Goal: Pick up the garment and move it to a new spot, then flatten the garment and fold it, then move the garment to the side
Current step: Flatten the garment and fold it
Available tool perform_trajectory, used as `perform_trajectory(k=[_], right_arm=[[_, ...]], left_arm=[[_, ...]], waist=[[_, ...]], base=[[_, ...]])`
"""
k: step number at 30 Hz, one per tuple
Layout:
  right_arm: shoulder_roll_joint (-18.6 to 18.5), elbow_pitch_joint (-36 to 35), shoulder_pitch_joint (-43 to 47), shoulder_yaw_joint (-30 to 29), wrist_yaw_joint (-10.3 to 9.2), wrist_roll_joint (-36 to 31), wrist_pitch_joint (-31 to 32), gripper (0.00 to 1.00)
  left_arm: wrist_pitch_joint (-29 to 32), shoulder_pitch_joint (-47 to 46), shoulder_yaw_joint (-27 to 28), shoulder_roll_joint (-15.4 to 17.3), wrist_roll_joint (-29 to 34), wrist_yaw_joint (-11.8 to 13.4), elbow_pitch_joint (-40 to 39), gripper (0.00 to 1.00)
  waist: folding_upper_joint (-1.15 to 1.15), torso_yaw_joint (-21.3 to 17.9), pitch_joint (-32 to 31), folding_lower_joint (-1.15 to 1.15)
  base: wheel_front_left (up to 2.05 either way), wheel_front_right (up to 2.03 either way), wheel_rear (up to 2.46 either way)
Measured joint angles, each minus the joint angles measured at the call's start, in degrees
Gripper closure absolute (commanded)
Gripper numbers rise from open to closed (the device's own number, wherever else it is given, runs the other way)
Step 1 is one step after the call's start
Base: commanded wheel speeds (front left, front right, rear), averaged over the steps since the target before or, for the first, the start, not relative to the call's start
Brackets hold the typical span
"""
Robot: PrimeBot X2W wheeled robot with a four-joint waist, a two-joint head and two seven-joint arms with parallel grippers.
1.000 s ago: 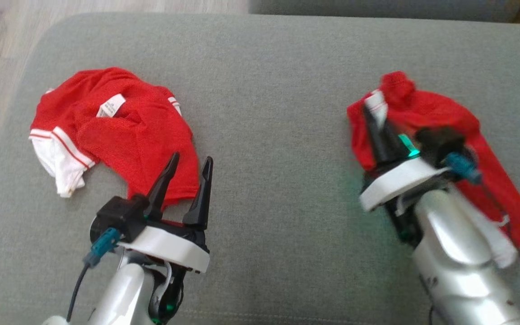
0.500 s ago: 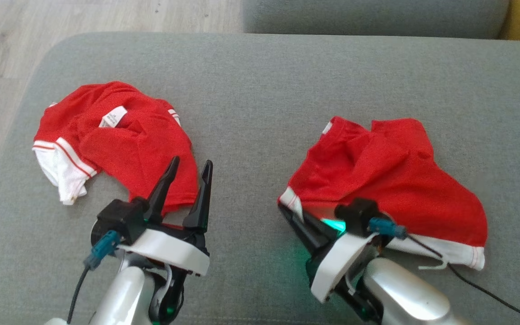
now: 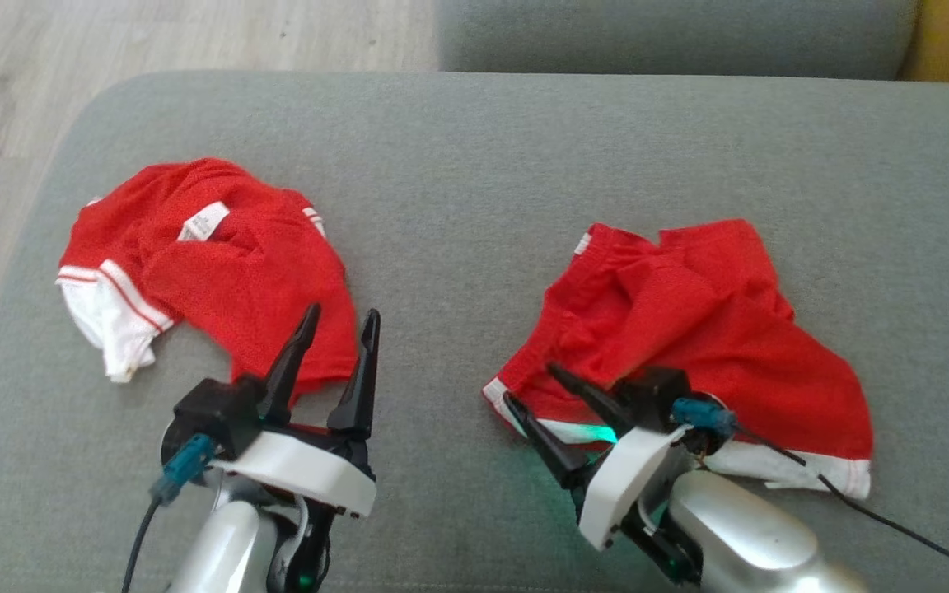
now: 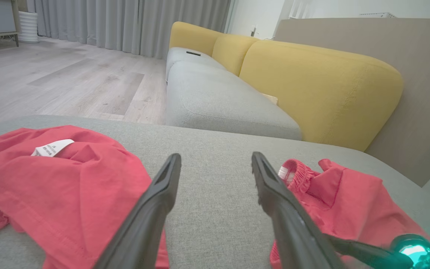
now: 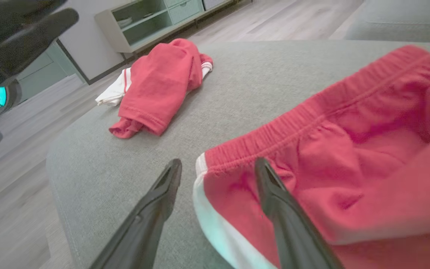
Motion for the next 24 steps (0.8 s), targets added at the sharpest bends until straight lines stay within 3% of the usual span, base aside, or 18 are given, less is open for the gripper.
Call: perform_trajectory(k=[7, 14, 19, 24], right_arm=[[-1.7, -2.2, 0.3, -7.1, 0.00, -0.5, -1.3, 0.00], [-3.8, -11.4, 8.7, -28.8, 0.00, -8.4, -1.5, 0.00], [-0.6, -18.9, 19.4, -45.1, 0.00, -16.9, -1.7, 0.00], [4.1, -23.1, 26.3, -53.4, 0.00, -23.0, -1.7, 0.00]], left_arm=[[0.0, 1.2, 1.5, 0.0, 0.0, 0.0, 0.0, 0.00], [0.0, 1.3, 2.1, 0.0, -0.6, -0.1, -0.8, 0.00], [0.0, 2.3, 2.3, 0.0, -1.3, -0.2, -1.1, 0.00], [0.0, 2.7, 2.0, 0.0, -1.4, -0.8, -0.5, 0.00]], waist=[[0.00, -3.3, -1.0, 0.00], [0.00, -7.1, -2.0, 0.00], [0.00, -9.3, -2.3, 0.00], [0.00, -10.8, -2.4, 0.00]], base=[[0.00, 0.00, 0.00], [0.00, 0.00, 0.00], [0.00, 0.00, 0.00], [0.00, 0.00, 0.00]])
